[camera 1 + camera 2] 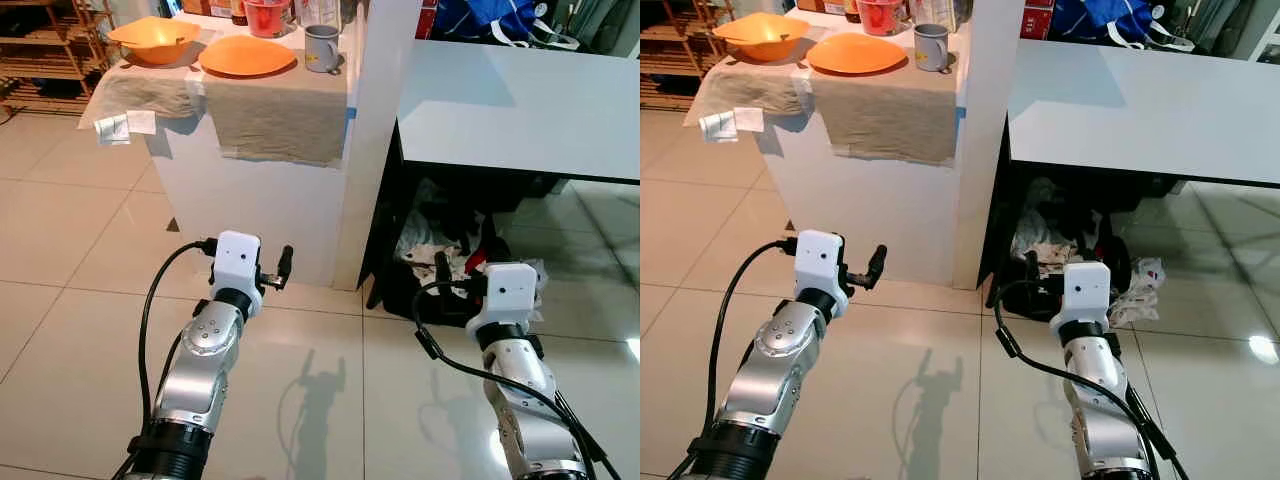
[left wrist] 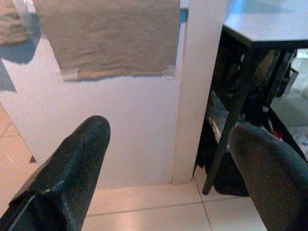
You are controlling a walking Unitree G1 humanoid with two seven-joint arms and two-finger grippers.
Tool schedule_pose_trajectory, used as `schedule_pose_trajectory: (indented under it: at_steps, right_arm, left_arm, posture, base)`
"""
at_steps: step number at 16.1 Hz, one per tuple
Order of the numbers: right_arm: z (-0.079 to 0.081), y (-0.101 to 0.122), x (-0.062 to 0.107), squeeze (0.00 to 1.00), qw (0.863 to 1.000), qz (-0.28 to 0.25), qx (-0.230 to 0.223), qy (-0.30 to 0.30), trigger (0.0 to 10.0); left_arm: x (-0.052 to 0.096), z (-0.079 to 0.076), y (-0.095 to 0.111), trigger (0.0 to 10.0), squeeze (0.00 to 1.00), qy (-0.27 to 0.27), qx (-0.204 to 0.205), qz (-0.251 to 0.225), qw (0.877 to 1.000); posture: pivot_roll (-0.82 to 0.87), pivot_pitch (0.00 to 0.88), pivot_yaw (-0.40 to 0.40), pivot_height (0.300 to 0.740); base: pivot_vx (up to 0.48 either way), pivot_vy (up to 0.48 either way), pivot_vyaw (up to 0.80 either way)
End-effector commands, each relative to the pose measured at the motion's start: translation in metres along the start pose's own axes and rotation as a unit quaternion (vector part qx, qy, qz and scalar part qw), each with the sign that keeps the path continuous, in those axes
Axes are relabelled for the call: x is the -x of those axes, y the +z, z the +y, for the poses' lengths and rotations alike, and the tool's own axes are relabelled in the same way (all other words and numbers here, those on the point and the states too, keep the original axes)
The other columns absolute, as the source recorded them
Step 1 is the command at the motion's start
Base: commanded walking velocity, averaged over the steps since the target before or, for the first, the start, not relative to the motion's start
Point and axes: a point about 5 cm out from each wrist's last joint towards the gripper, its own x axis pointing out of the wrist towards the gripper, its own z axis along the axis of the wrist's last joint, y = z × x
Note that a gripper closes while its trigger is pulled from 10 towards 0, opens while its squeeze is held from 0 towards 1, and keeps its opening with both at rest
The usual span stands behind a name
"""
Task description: Setting the table
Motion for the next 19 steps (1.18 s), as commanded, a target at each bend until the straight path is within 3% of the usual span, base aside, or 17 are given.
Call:
schedule_pose_trajectory:
  at_steps: [1, 19]
  right_arm:
    - [0.0008, 0.0042, 0.0001, 0.0, 1.0, -0.012, 0.012, 0.002, 10.0]
    - [0.0072, -0.0003, -0.0014, 0.0, 0.999, -0.002, 0.019, 0.027, 10.0]
  left_arm:
    - [0.0005, -0.0018, 0.0051, 10.0, 0.0, -0.004, -0.011, -0.014, 1.0]
    - [-0.0024, 0.0044, 0.0092, 10.0, 0.0, 0.021, -0.006, -0.022, 1.0]
  posture:
    - [0.02, 0.0, -0.017, 0.74]
    - [0.03, 0.0, -0.025, 0.74]
  base:
    - [0.431, 0.0, 0.0]
    - [0.458, 0.0, 0.0]
